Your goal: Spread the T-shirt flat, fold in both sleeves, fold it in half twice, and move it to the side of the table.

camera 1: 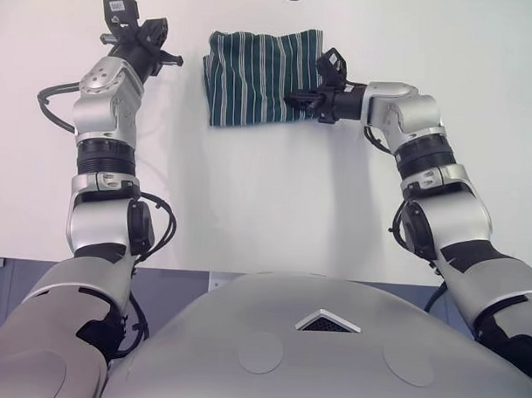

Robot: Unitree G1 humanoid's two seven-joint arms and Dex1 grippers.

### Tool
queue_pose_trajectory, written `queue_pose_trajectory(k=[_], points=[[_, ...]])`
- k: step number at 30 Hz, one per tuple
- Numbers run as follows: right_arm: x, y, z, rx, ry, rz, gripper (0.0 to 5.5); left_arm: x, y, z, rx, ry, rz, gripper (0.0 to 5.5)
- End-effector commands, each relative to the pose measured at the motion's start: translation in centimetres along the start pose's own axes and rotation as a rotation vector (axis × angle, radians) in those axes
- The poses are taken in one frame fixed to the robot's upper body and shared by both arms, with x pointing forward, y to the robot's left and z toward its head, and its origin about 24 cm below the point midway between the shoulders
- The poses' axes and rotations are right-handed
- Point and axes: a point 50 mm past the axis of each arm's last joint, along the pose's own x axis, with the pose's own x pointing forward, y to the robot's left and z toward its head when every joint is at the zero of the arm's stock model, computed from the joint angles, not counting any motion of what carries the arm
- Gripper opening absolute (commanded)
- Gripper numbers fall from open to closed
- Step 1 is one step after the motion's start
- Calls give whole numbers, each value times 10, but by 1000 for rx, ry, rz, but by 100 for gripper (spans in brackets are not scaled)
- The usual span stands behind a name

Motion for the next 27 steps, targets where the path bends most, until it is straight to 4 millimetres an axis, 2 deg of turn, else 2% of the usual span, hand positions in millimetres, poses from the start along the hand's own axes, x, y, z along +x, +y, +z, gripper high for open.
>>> queue_pose_trajectory(k=[1, 2, 3, 5, 6, 8, 10, 11, 13, 14, 16, 17, 18, 20, 21, 23, 25, 27], points=[[-75, -73, -89, 208, 149, -648, 4, -4, -1, 4, -12, -27, 21, 50], [-107, -86, -107, 248, 140, -792, 4, -10, 3, -1, -34, -29, 42, 50], [-151, -96, -130, 317, 129, -956, 4, -17, 6, -8, -46, -22, 62, 50], [-217, -96, -161, 409, 121, -1171, 4, -29, 10, -20, -64, -10, 102, 50], [-243, -90, -173, 490, 103, -1265, 4, -35, 12, -26, -71, -7, 124, 50], [-270, -68, -194, 643, 78, -1390, 4, -38, 10, -30, -72, -8, 138, 50], [-265, -28, -205, 695, 111, -1406, 4, -37, 6, -29, -66, -17, 137, 50], [-258, 2, -215, 723, 135, -1387, 4, -31, 0, -27, -57, -18, 111, 50], [-242, 36, -207, 630, 197, -1291, 4, -29, -3, -25, -51, -26, 109, 50], [-242, 50, -198, 508, 219, -1269, 4, -29, -5, -23, -45, -31, 106, 50], [-246, 40, -147, 127, 97, -1306, 4, -33, -5, -22, -36, -51, 116, 50], [-249, 23, -109, -64, -19, -1359, 4, -35, -5, -21, -32, -74, 120, 50], [-249, 6, -63, -230, -171, -1417, 4, -37, -7, -19, -29, -106, 115, 50], [-248, -5, 15, -426, -435, -1475, 4, -37, -16, -11, -22, -167, 68, 50], [-237, -3, 42, -473, -537, -1447, 4, -39, -23, -5, -42, -207, 36, 50], [-201, 1, 63, -446, -641, -1339, 0, -41, -33, 2, -70, -258, 4, 10], [-161, 1, 47, -274, -636, -1258, 0, -40, -47, -6, -64, -224, -40, 4], [-139, 2, 28, -187, -605, -1234, 0, -41, -53, -17, -79, -182, -54, 4]])
